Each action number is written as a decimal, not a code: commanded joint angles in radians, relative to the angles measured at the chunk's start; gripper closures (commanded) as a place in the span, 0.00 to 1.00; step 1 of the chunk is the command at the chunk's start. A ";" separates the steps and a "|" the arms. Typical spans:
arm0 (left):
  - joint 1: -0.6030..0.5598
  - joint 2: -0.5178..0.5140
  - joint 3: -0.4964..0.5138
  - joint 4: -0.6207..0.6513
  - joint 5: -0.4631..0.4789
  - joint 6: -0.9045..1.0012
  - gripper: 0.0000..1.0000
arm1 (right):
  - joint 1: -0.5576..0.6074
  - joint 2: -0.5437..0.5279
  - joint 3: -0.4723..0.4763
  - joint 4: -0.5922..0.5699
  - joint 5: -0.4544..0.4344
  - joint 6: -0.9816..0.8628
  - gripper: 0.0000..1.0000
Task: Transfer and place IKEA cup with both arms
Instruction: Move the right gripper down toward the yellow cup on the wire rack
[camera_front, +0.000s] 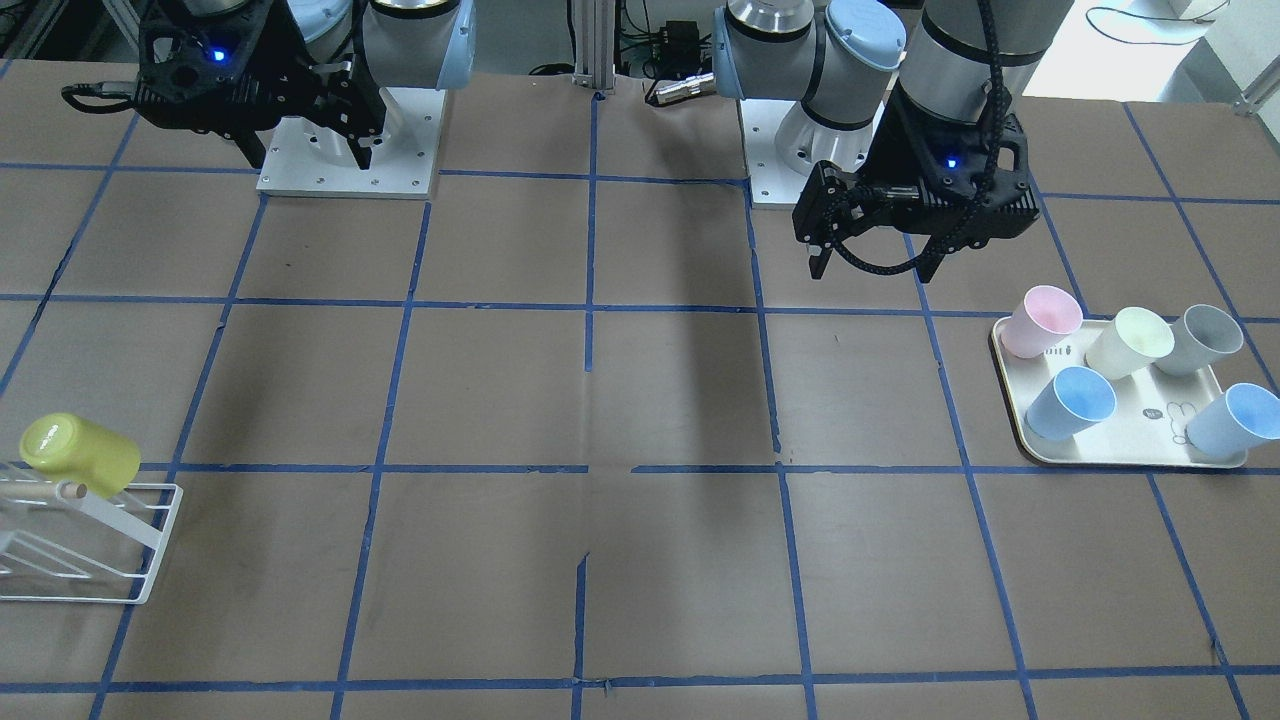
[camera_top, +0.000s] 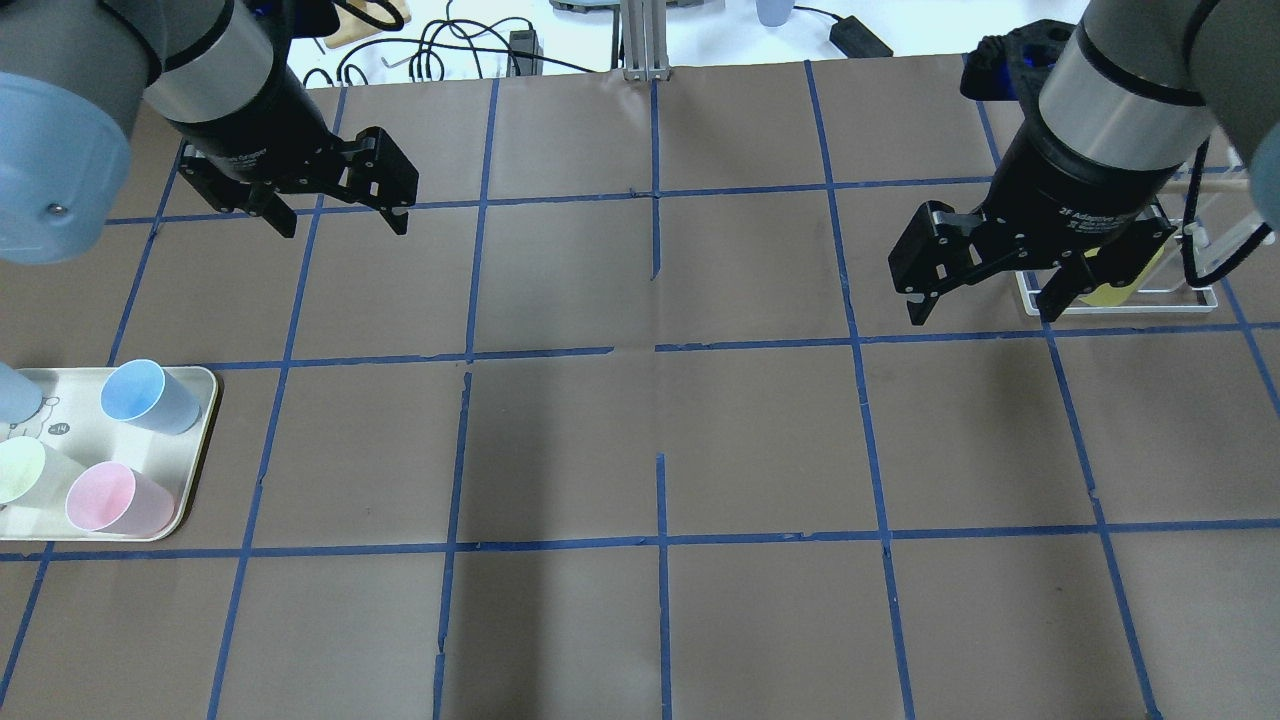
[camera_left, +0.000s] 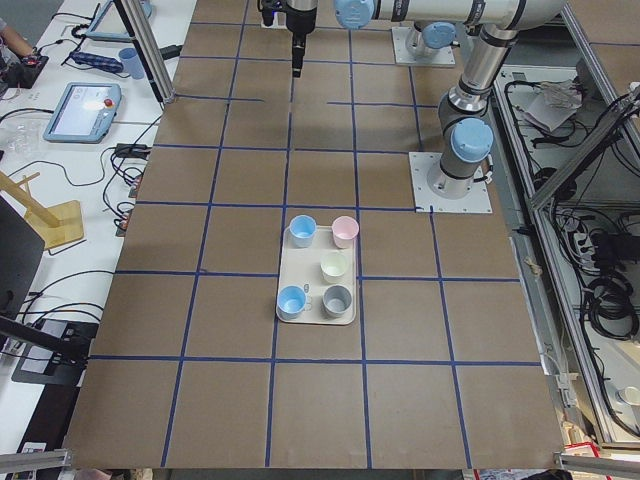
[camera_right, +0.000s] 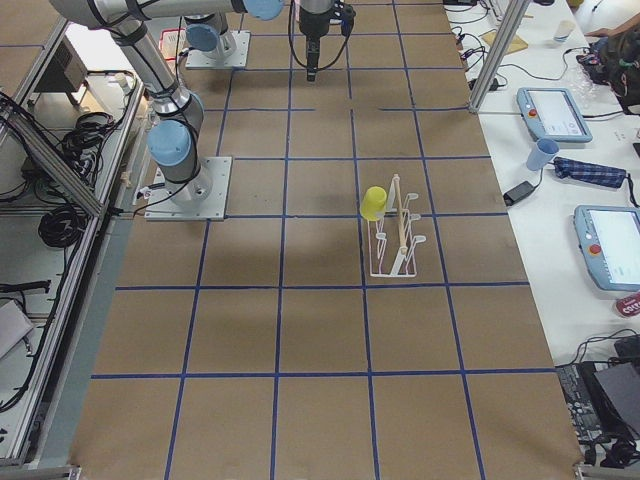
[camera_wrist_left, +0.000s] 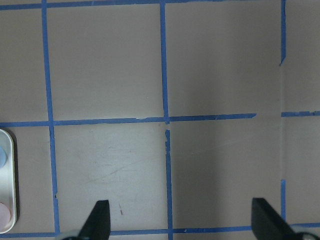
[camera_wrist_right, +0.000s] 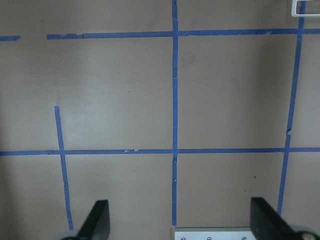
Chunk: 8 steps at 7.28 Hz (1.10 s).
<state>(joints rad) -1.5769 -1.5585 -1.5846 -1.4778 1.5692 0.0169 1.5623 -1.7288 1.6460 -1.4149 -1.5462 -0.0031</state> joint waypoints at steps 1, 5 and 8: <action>0.000 0.000 0.000 0.001 0.000 0.000 0.00 | 0.002 0.000 0.001 -0.001 0.003 0.000 0.00; 0.000 0.000 0.001 0.001 0.002 0.000 0.00 | -0.005 0.002 0.002 -0.001 0.005 0.000 0.00; 0.000 0.000 0.000 -0.001 0.002 0.001 0.00 | -0.013 0.005 0.008 -0.024 -0.043 0.002 0.00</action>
<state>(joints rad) -1.5770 -1.5585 -1.5833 -1.4779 1.5697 0.0179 1.5552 -1.7240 1.6519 -1.4289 -1.5555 -0.0027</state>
